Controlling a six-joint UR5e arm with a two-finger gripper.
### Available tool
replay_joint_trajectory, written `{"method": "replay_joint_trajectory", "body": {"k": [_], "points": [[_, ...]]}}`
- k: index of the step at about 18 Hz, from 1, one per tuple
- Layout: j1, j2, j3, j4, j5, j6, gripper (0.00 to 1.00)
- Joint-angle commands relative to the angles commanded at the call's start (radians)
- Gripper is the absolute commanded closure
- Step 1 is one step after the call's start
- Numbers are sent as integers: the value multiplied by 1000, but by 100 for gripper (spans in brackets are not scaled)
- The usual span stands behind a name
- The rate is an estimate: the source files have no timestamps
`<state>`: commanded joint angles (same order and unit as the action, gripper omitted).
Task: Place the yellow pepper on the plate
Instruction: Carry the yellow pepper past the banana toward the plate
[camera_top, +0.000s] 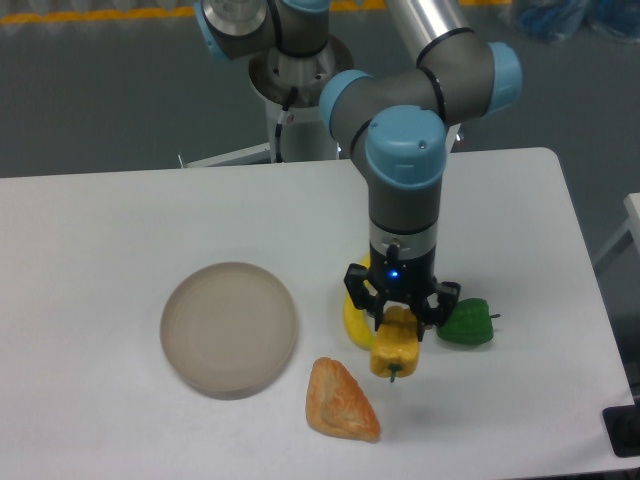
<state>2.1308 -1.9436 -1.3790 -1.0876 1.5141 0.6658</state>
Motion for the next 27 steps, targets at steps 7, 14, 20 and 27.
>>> {"method": "replay_joint_trajectory", "body": {"k": [7, 14, 20, 27], "points": [[-14, 0, 2, 3, 0, -12, 62], [-14, -3, 5, 6, 3, -14, 62], [-14, -3, 5, 8, 3, -14, 63], [-32, -3, -8, 6, 12, -37, 62]]}}
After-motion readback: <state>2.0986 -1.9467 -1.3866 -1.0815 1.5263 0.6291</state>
